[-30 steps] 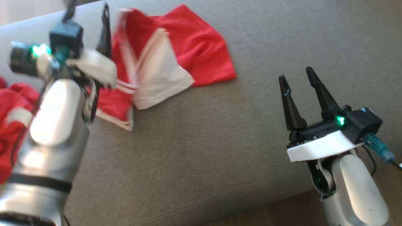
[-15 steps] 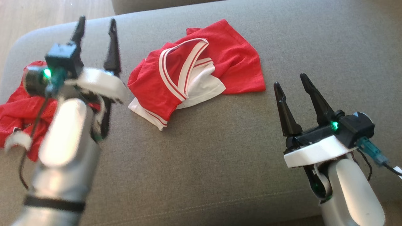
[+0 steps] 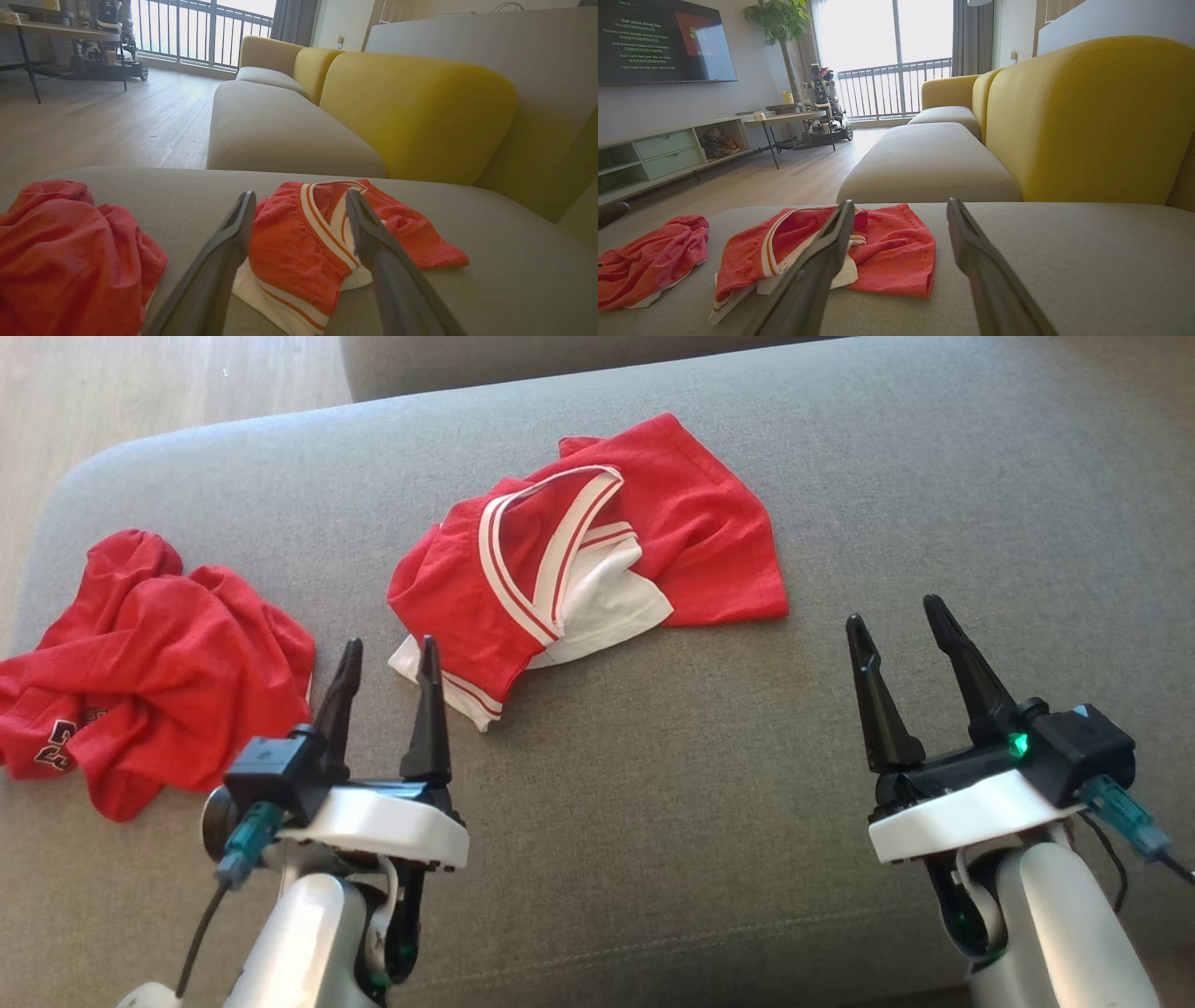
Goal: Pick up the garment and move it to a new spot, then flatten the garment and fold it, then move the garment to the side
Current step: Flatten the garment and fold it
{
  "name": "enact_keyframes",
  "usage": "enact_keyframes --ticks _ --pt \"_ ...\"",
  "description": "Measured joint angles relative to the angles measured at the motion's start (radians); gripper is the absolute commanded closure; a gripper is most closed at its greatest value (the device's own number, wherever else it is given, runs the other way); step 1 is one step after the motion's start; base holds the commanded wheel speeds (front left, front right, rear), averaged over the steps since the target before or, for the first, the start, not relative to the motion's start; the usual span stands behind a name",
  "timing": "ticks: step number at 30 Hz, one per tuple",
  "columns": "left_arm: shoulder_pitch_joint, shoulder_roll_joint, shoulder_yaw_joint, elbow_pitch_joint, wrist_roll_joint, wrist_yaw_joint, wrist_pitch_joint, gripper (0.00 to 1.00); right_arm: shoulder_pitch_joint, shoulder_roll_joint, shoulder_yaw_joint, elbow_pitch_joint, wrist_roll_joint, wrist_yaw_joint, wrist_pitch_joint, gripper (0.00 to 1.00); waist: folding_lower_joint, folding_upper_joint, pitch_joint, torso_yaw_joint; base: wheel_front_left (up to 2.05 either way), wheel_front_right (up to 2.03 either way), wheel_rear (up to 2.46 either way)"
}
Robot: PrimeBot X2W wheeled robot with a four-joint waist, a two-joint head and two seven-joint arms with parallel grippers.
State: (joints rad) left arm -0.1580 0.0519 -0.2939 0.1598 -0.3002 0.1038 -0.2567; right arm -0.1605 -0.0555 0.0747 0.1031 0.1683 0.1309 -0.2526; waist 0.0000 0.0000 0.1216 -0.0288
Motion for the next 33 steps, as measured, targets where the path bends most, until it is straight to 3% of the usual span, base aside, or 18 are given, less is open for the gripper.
enact_keyframes --ticks 8,13,27,33 --pt "-0.026 -0.002 -0.036 0.004 0.075 -0.016 0.0 0.0 0.006 0.0 0.004 -0.01 -0.01 0.0 0.0 0.0 0.0 0.0 0.019 -0.03 0.0 0.0 0.0" --pt "-0.1 -0.004 -0.098 0.16 0.16 -0.009 0.0 0.0 -0.001 0.0 0.024 -0.021 -0.008 0.0 0.0 0.0 0.0 0.0 0.057 -0.082 0.0 0.0 0.0" --pt "-0.365 -0.007 -0.185 0.428 0.193 -0.006 0.0 0.0 -0.056 0.0 0.061 -0.054 0.053 0.0 0.0 0.0 0.0 0.0 0.189 -0.264 0.0 0.0 0.0" --pt "-0.458 -0.007 -0.186 0.547 0.215 0.036 0.009 0.0 -0.057 0.001 0.07 -0.055 0.069 0.0 0.0 0.0 0.0 0.0 0.228 -0.323 0.0 0.0 0.0"
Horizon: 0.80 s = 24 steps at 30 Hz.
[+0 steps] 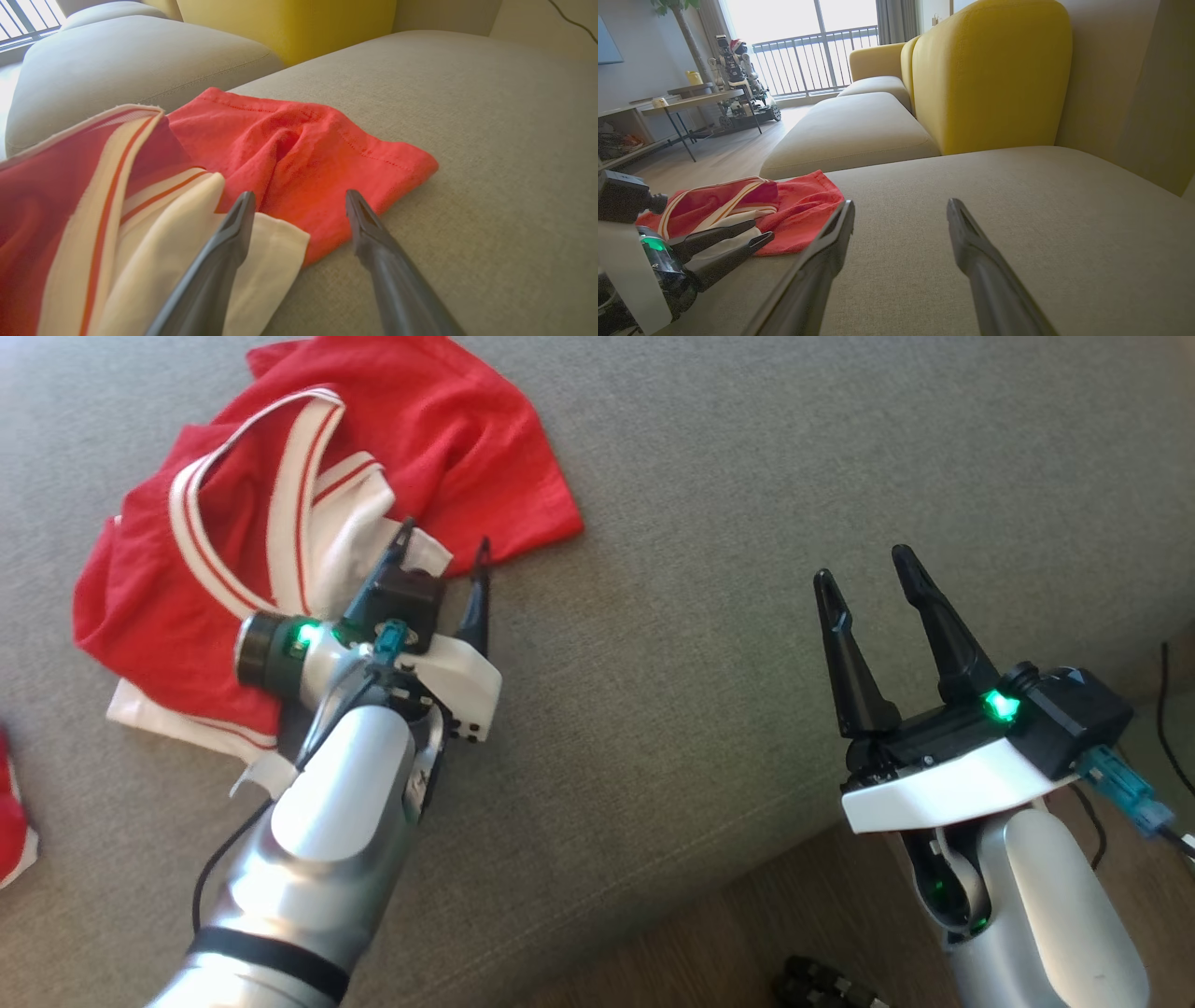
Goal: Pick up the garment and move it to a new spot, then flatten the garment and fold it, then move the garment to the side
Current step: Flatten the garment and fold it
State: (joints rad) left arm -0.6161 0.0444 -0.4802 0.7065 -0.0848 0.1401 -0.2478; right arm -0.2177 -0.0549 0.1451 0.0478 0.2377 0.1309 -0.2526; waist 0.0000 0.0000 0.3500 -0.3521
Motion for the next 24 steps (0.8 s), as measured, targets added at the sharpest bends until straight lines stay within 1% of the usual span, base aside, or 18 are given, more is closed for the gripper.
enact_keyframes --ticks 2,4,19,20,21,22,24 --pt "-0.02 0.0 0.005 0.03 0.0 0.019 0.0 0.0 0.0 0.0 0.0 0.0 0.001 0.0 0.0 0.0 0.0 0.0 0.006 -0.011 0.0 0.0 0.0" --pt "-0.031 0.001 0.008 0.055 0.0 0.027 0.0 0.0 0.0 0.0 0.0 0.0 0.001 0.0 0.0 0.0 0.0 0.0 0.007 -0.016 0.0 0.0 0.0" --pt "-0.036 0.001 -0.009 0.114 -0.005 0.027 -0.002 0.0 0.0 0.0 0.0 0.001 0.009 0.0 0.0 0.0 0.0 0.0 0.001 0.011 0.0 0.0 0.0" --pt "-0.038 0.001 -0.011 0.114 -0.006 0.027 -0.002 0.51 0.0 0.0 0.0 0.001 0.009 0.0 0.0 0.0 0.0 0.0 0.002 0.012 0.0 0.0 0.0" --pt "-0.039 0.001 -0.013 0.114 -0.007 0.027 -0.002 0.98 0.0 0.0 0.0 0.001 0.009 0.0 0.0 0.0 0.0 0.0 0.001 0.013 0.0 0.0 0.0" --pt "-0.04 0.001 -0.02 0.113 -0.007 0.021 -0.002 1.0 -0.001 0.0 -0.001 0.003 0.008 0.0 0.0 0.0 0.0 0.0 0.0 0.016 0.0 0.0 0.0" --pt "-0.04 0.001 -0.024 0.111 -0.008 0.018 -0.002 1.0 -0.001 0.0 -0.002 0.007 0.008 0.0 0.0 0.0 0.0 0.0 -0.003 0.02 0.0 0.0 0.0"
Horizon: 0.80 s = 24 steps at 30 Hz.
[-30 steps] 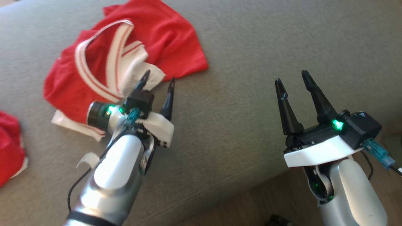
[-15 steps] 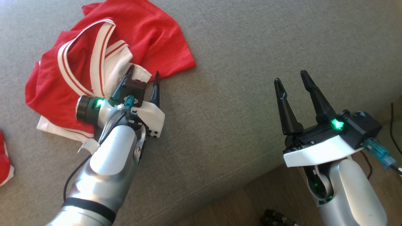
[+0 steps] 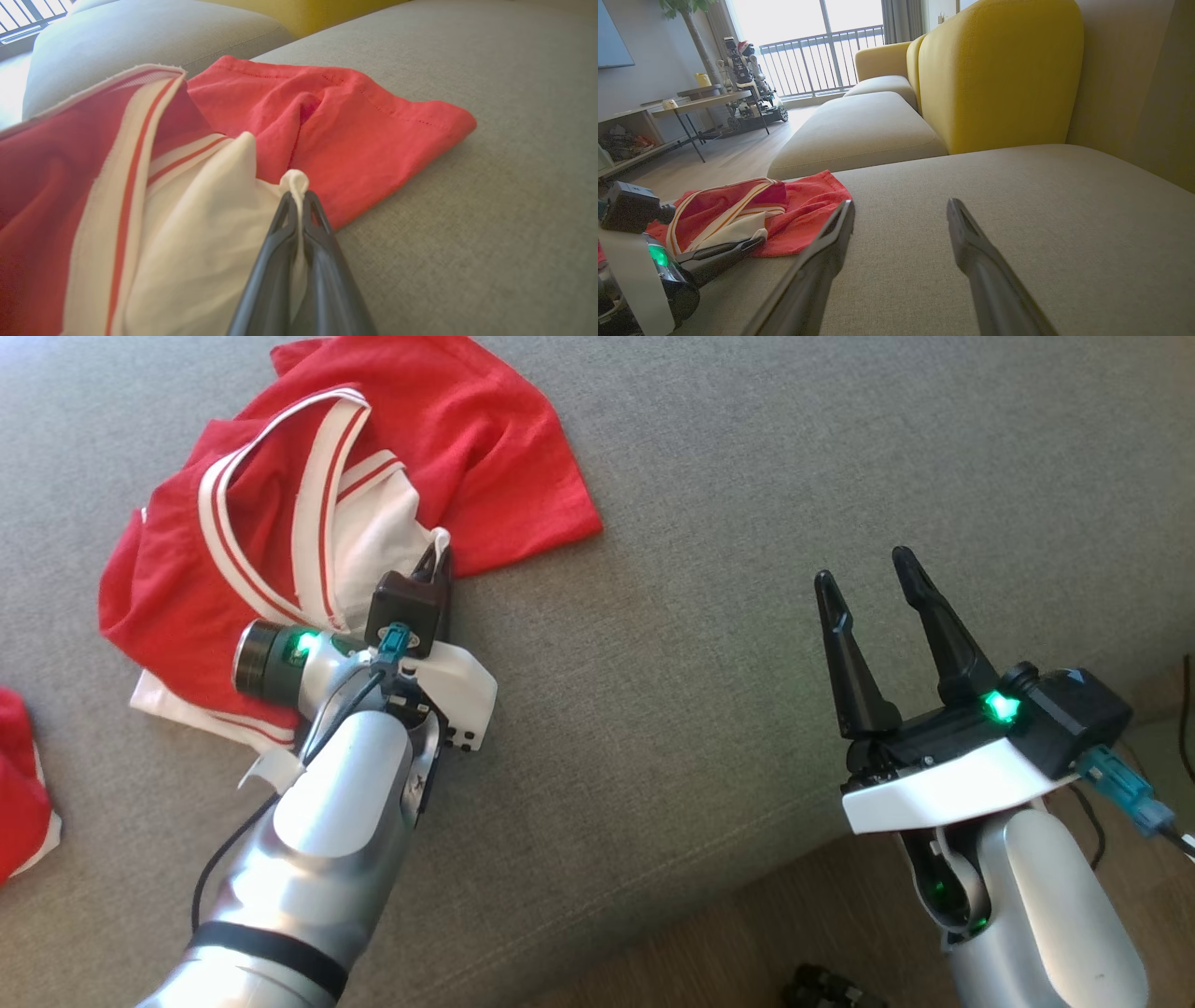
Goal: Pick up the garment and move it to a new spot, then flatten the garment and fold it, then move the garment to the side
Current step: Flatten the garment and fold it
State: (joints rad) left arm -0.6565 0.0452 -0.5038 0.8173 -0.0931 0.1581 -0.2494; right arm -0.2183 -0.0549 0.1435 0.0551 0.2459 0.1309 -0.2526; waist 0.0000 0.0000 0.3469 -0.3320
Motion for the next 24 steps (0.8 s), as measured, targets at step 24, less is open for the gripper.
enact_keyframes --ticks 24 --pt "0.302 0.003 0.017 -0.563 -0.051 0.004 -0.007 1.0 -0.07 -0.002 -0.121 0.339 0.055 0.0 0.0 0.0 0.0 0.0 -0.133 0.298 0.0 0.0 0.0"
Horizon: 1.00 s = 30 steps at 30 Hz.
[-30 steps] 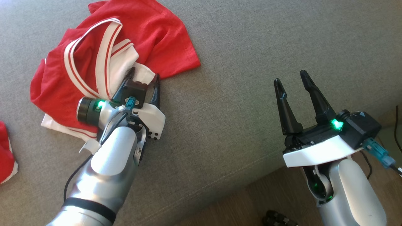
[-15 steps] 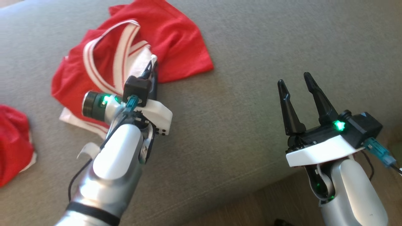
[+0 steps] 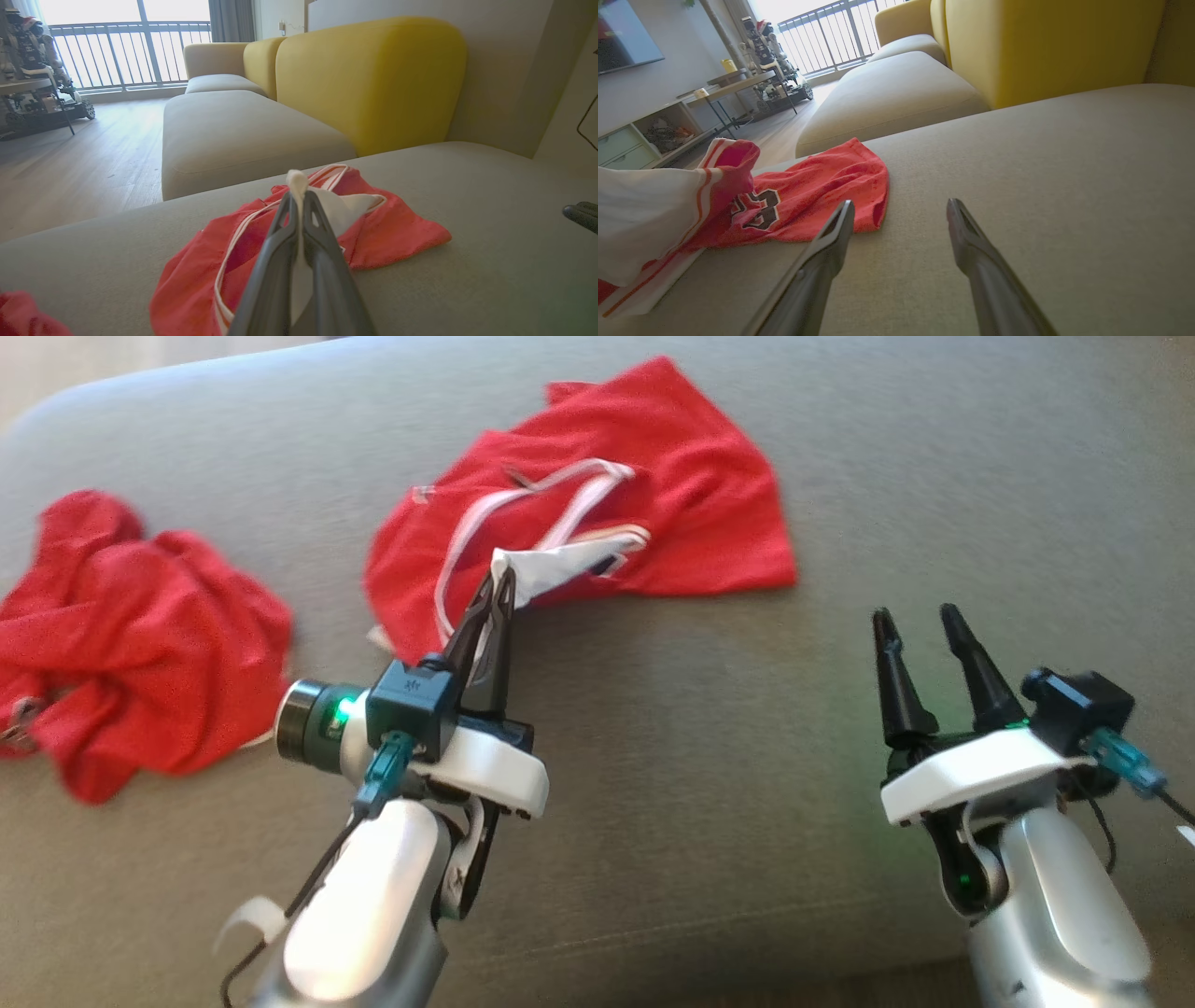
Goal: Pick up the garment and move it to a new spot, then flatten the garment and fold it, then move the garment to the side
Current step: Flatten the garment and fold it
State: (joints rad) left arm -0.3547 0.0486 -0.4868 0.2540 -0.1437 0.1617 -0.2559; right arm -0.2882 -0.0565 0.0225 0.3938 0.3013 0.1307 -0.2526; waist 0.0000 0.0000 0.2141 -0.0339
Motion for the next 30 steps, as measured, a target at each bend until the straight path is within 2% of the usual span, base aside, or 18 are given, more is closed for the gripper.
enact_keyframes --ticks 6,13,18,23,30 --pt "0.044 0.0 0.001 -0.064 -0.004 0.006 0.0 1.0 -0.058 0.002 -0.022 0.106 0.003 0.0 0.0 0.0 0.0 0.0 -0.015 0.091 0.0 0.0 0.0" --pt "0.063 0.0 -0.027 -0.106 -0.009 -0.003 0.0 1.0 -0.135 0.002 -0.081 0.264 0.073 0.0 0.0 0.0 0.0 0.0 -0.001 0.178 0.0 0.0 0.0" --pt "0.062 -0.001 -0.041 -0.126 -0.009 -0.003 0.0 1.0 -0.208 0.002 -0.104 0.362 0.119 0.0 0.0 0.0 0.0 0.0 0.032 0.205 0.0 0.0 0.0" --pt "0.061 -0.001 -0.044 -0.132 -0.009 -0.003 0.0 1.0 -0.247 0.0 -0.149 0.454 0.085 0.0 0.0 0.0 0.0 0.0 0.049 0.223 0.0 0.0 0.0" --pt "0.05 -0.001 -0.045 -0.137 -0.009 0.003 0.0 1.0 -0.3 -0.006 -0.132 0.506 0.078 0.0 -0.003 0.0 0.0 0.0 0.063 0.23 0.0 0.0 0.0"
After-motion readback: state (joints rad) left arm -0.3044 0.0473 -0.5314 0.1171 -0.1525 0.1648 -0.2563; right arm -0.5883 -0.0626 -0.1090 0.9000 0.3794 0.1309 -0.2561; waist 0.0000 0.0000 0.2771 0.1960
